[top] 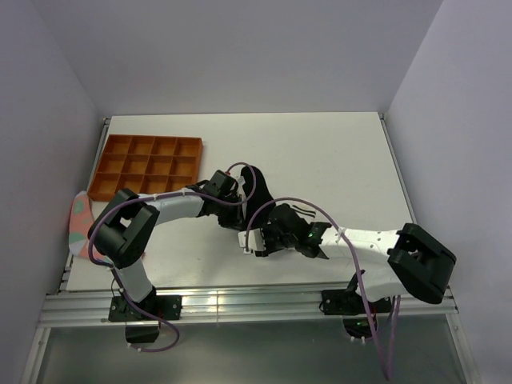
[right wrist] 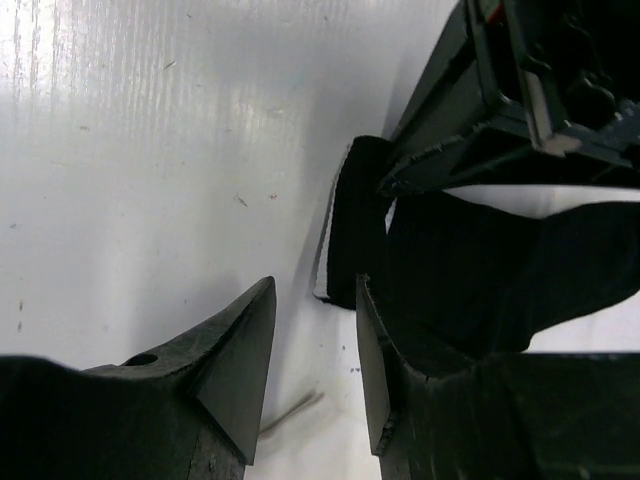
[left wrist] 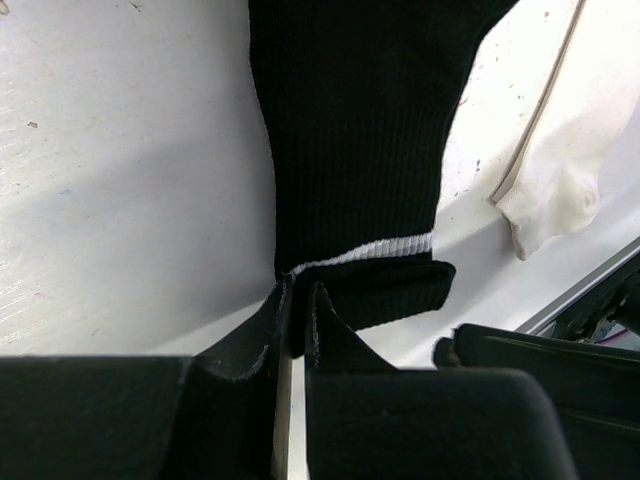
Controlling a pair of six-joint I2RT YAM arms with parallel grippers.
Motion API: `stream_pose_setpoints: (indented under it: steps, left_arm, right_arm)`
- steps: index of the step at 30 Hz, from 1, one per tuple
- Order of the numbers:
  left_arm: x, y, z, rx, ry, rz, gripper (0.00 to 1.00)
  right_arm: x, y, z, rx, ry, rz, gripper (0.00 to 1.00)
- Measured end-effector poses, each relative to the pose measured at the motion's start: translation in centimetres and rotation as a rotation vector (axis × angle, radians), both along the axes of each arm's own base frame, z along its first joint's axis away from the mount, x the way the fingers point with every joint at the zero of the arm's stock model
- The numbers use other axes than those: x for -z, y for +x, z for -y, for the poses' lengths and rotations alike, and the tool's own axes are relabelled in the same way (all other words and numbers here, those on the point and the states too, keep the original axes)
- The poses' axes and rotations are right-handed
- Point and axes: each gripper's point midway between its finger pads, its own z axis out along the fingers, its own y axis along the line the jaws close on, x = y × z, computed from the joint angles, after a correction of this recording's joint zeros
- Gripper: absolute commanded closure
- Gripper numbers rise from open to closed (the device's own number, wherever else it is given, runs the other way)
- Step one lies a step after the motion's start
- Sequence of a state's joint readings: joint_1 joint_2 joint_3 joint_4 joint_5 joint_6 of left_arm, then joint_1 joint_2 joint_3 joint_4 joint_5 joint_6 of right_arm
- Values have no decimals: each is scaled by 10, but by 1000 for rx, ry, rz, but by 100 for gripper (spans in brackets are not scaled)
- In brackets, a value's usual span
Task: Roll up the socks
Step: Roll the sock at the center of the board.
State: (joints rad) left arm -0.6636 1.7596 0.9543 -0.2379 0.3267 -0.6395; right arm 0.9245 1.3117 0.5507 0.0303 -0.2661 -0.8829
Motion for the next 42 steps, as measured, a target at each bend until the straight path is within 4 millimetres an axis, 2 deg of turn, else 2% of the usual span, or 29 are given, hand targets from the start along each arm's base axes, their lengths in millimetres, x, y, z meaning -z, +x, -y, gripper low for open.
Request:
stream_pose_setpoints:
  steps: [9, 17, 29, 34, 38, 42]
  left_arm:
    - [0, 0, 0, 0, 2, 4, 100]
    - [0, 0, 0, 1, 2, 4, 100]
    - [0, 0, 0, 15, 3, 14, 100]
    - [0, 0, 0, 17, 4, 15, 100]
    - [-1, 0, 0, 17, 5, 15, 100]
    - [-1, 0, 0, 15, 10, 15, 98]
  right_arm:
    - [14, 7, -4, -19, -78, 53, 55]
    - [18, 22, -8, -7, -106, 110, 55]
    - [27, 30, -10, -7, -148, 123, 56]
    - [30, 30, -9, -4, -158, 119, 62]
    - [31, 29, -7, 4, -166, 112, 79]
    - [31, 28, -6, 20, -160, 98, 87]
